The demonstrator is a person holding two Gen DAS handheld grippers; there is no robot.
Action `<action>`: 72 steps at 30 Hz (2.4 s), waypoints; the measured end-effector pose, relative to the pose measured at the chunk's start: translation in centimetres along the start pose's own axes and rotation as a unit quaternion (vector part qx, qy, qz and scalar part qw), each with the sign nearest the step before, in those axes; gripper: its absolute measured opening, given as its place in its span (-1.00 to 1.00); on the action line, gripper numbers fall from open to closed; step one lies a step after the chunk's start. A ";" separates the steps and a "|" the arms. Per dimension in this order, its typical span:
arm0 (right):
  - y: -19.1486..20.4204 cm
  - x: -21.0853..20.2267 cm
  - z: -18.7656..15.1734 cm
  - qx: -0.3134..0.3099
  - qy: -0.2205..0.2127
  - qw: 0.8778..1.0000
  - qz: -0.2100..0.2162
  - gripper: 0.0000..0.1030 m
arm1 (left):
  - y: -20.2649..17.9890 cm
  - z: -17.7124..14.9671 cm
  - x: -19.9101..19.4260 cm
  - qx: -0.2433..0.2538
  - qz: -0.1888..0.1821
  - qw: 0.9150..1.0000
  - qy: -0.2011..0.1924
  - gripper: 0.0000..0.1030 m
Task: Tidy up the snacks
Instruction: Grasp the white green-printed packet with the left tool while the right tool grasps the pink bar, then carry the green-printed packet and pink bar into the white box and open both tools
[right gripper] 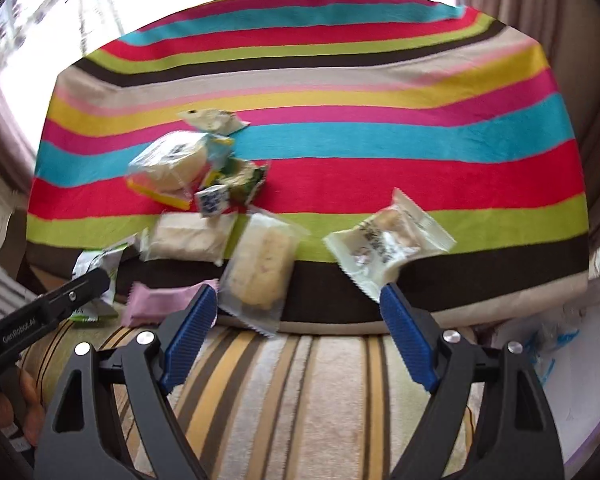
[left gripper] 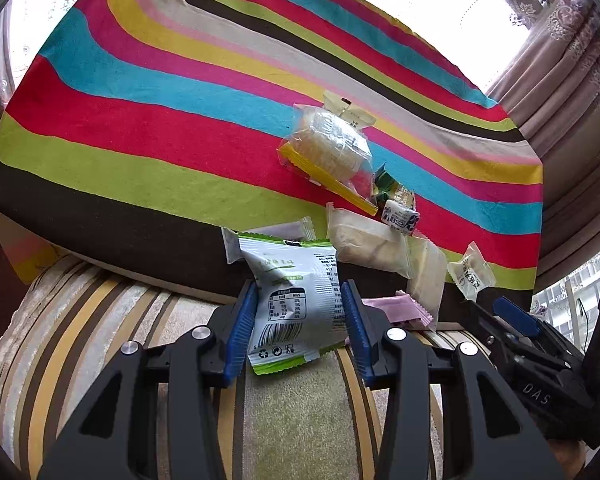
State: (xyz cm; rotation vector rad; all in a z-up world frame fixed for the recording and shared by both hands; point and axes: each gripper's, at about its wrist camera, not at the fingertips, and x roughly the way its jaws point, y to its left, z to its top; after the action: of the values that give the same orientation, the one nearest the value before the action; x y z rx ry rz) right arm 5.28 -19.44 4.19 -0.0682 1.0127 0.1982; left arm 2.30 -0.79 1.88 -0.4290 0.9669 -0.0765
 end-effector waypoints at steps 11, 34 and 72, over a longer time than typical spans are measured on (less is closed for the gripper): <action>8.4 2.1 0.0 -0.250 0.030 0.968 -0.001 0.62 | 1.1 -0.7 -1.6 -0.026 0.004 0.999 -0.019 -0.20; 6.1 2.7 1.3 -0.194 0.045 0.976 0.086 -0.58 | 0.9 -0.7 -2.4 -0.023 0.018 0.999 -0.041 -0.20; -19.2 -6.9 -6.9 0.110 -0.040 0.993 -0.031 -0.58 | -21.6 -6.0 1.7 0.222 -0.032 0.974 0.020 -0.20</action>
State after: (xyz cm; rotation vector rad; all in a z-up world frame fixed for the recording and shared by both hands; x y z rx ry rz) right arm -0.26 -40.15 5.70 0.1078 0.9456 0.0312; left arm 1.12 -22.90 5.94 -0.0453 0.9427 -0.3539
